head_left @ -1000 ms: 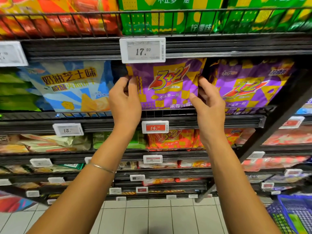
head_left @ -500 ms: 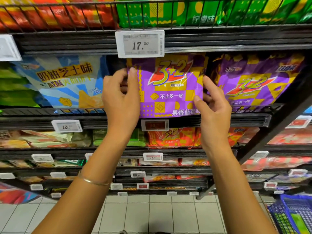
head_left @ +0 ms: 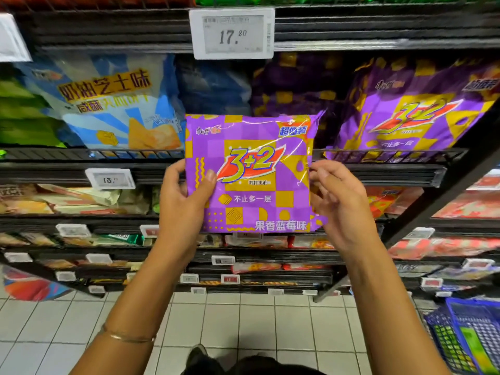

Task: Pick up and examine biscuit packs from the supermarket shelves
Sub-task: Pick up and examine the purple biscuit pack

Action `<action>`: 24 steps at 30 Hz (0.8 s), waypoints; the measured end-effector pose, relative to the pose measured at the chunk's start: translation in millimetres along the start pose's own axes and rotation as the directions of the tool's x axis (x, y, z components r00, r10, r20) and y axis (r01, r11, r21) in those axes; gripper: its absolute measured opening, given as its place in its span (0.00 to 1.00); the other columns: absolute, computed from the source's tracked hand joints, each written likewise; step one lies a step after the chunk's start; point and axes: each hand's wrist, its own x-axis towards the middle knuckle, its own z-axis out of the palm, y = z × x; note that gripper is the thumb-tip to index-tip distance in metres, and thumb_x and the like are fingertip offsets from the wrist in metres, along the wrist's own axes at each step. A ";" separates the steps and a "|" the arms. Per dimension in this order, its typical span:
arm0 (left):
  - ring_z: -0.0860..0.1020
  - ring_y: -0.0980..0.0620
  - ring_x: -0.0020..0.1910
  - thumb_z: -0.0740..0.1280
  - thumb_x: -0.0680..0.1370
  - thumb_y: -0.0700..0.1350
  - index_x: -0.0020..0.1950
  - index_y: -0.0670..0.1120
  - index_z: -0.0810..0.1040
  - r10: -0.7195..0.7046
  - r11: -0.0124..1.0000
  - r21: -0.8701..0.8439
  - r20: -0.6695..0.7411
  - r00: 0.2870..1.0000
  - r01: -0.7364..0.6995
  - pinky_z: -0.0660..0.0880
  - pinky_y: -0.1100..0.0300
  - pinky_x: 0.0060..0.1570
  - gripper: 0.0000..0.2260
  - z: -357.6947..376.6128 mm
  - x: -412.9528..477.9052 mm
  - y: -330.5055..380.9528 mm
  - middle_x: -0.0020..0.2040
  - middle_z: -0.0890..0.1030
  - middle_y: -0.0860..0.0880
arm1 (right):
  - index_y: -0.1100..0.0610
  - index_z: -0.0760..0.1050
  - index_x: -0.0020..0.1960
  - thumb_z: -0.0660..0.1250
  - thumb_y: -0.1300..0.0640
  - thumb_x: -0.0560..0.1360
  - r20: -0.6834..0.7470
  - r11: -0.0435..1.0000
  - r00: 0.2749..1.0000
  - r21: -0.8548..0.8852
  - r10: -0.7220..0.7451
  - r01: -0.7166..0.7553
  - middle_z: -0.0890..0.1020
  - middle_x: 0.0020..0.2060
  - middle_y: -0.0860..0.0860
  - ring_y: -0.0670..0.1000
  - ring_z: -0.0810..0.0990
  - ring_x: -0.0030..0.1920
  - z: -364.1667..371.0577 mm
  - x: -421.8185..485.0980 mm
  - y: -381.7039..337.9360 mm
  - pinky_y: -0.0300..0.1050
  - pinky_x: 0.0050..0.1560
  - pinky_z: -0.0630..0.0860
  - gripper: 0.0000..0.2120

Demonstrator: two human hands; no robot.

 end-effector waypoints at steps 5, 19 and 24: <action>0.86 0.44 0.55 0.71 0.81 0.44 0.66 0.47 0.74 -0.095 0.995 -0.027 0.028 0.995 0.095 0.84 0.47 0.51 0.15 -16.1 -19.1 -20.1 0.60 0.85 0.45 | 0.65 0.73 0.64 0.67 0.56 0.78 0.100 0.956 0.969 0.168 0.225 -0.239 0.86 0.53 0.57 0.55 0.86 0.53 -0.2 -13.0 21.3 0.51 0.55 0.83 0.18; 0.87 0.41 0.54 0.72 0.70 0.69 0.59 0.49 0.86 -0.570 0.796 -0.083 0.233 0.788 0.600 0.84 0.42 0.55 0.28 -63.8 -65.5 -50.1 0.58 0.87 0.41 | 0.63 0.75 0.70 0.70 0.45 0.74 0.092 0.848 0.843 -0.051 0.530 -0.528 0.83 0.62 0.64 0.63 0.83 0.60 -10.6 -50.4 63.0 0.65 0.60 0.80 0.31; 0.85 0.37 0.58 0.66 0.71 0.70 0.66 0.50 0.83 -0.658 0.711 -0.151 0.200 0.726 0.686 0.80 0.33 0.58 0.32 -65.8 -79.2 -52.4 0.60 0.86 0.41 | 0.58 0.76 0.70 0.70 0.42 0.76 0.108 0.822 0.816 -0.095 0.569 -0.561 0.85 0.61 0.60 0.62 0.86 0.57 -12.5 -62.4 75.1 0.57 0.52 0.84 0.29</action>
